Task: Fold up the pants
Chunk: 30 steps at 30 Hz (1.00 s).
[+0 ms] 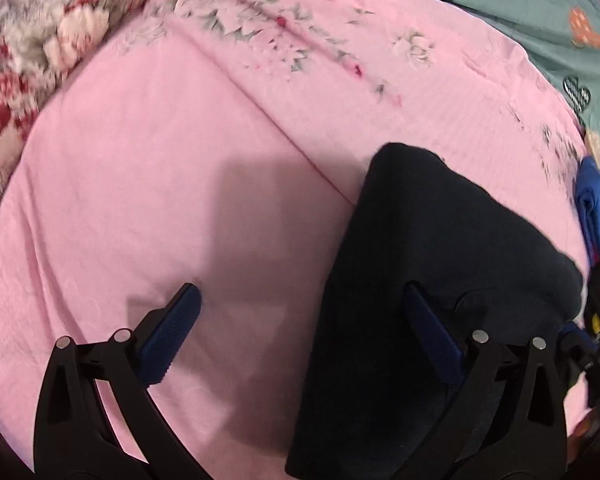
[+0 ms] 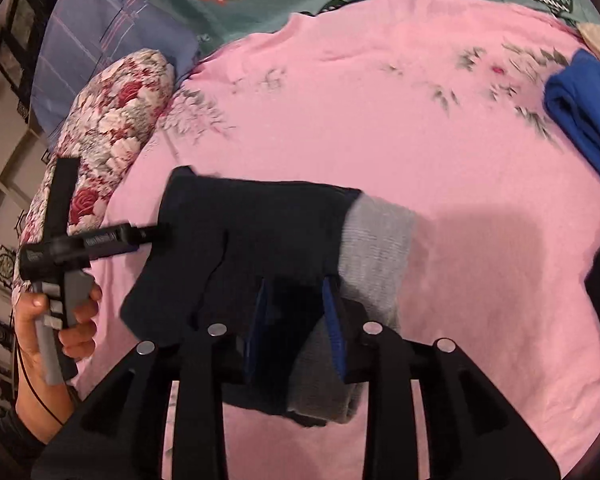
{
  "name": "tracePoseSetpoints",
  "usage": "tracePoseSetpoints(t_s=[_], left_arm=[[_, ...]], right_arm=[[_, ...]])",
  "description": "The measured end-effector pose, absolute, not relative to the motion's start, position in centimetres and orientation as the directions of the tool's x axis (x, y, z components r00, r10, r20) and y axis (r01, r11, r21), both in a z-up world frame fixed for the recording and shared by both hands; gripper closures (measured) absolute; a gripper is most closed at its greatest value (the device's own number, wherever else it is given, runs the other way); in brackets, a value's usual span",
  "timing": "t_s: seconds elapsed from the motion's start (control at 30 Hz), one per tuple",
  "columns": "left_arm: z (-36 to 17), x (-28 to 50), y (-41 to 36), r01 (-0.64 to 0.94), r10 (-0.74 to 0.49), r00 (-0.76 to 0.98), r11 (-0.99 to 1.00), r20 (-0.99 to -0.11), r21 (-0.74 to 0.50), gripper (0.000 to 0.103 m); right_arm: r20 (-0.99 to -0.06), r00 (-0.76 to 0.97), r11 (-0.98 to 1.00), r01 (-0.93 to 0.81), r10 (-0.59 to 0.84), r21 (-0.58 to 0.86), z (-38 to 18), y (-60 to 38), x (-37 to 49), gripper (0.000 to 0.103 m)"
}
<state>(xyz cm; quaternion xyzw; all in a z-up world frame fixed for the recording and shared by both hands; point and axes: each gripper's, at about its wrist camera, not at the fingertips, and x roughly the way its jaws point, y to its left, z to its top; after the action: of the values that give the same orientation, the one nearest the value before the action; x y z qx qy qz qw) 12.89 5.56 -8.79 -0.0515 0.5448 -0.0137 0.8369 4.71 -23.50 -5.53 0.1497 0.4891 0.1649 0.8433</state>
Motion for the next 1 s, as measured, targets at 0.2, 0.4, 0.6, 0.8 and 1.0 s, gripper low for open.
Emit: tracePoseSetpoints(t_s=[0.2, 0.4, 0.6, 0.8, 1.0], left_arm=[[-5.7, 9.7, 5.4, 0.022, -0.095, 0.427, 0.995, -0.899, -0.095, 0.002], [-8.1, 7.5, 3.9, 0.091, -0.069, 0.376, 0.995, -0.924, -0.037, 0.002], [-6.3, 6.2, 6.2, 0.032, -0.15, 0.369, 0.988, -0.917, -0.148, 0.002], [-6.9, 6.1, 3.1, 0.121, -0.234, 0.3, 0.971, -0.925, -0.206, 0.002], [-7.6, 6.5, 3.4, 0.091, -0.1, 0.352, 0.993, -0.931, -0.072, 0.002]], right_arm=[[-0.749, 0.486, 0.889, -0.168, 0.45, 0.426, -2.8, -23.6, 1.7, 0.058], [-0.807, 0.435, 0.916, -0.204, 0.4, 0.344, -5.2, -21.5, -0.7, 0.056], [-0.787, 0.466, 0.913, -0.158, 0.405, 0.376, -3.5, -23.4, -2.0, 0.055], [-0.711, 0.421, 0.821, -0.193, 0.564, 0.537, -4.1, -21.9, -1.3, 0.048], [-0.739, 0.401, 0.838, -0.177, 0.541, 0.517, -5.7, -21.6, -0.3, 0.056]])
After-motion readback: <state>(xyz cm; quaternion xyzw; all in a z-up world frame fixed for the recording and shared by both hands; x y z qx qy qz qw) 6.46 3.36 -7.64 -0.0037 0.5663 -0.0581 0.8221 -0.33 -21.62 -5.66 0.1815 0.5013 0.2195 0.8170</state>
